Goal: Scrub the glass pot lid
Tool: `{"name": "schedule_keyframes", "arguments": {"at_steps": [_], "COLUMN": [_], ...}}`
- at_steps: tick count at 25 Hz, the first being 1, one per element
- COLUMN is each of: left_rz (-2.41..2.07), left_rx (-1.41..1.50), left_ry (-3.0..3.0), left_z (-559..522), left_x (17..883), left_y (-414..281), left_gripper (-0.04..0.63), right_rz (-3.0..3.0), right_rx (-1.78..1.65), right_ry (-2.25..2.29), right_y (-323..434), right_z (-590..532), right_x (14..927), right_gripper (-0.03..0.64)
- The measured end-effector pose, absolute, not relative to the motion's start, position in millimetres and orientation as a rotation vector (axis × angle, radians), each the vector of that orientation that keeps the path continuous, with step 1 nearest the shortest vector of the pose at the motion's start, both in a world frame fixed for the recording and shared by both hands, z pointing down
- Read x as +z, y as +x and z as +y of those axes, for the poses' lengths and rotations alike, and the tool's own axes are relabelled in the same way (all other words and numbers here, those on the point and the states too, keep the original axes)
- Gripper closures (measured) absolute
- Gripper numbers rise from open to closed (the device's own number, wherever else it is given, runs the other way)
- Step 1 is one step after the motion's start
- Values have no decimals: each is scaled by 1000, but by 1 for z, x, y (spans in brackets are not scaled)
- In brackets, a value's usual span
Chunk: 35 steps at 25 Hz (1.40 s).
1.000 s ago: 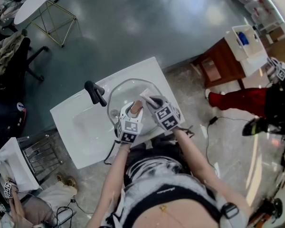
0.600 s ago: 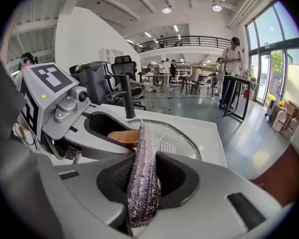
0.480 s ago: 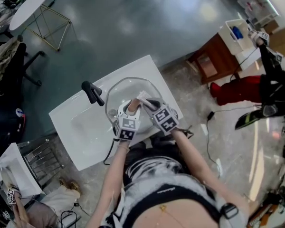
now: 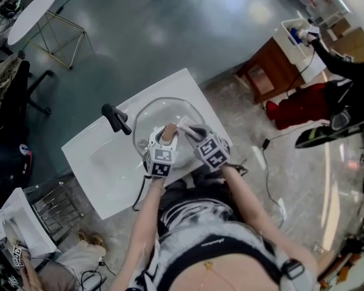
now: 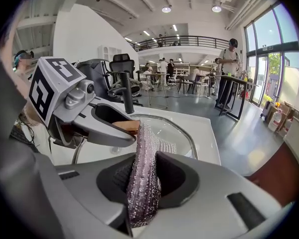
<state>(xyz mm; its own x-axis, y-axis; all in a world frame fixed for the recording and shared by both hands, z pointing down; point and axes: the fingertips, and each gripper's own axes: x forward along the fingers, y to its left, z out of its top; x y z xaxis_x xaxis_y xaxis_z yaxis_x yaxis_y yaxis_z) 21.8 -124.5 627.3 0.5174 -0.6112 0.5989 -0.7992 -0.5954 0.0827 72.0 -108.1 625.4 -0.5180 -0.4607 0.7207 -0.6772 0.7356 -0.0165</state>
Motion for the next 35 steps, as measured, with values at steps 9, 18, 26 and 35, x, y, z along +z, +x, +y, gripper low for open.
{"name": "schedule_keyframes", "arguments": {"at_steps": [9, 18, 26, 35], "left_rz": [-1174, -1153, -1138, -1073], "left_rx": [741, 761, 764, 734], "left_ry": [2422, 2402, 2399, 2389], "left_z": [-125, -123, -124, -122], "left_x": [632, 632, 626, 626], "left_y": [22, 21, 19, 19], "left_gripper": [428, 428, 430, 428], "right_rz": [-2158, -2149, -2148, -2160], "right_rx": [482, 502, 427, 449], "right_ry": [990, 987, 933, 906], "right_y": [105, 98, 77, 64], "right_z": [-111, -101, -90, -85], "right_x": [634, 632, 630, 628], "right_gripper": [526, 526, 526, 528]}}
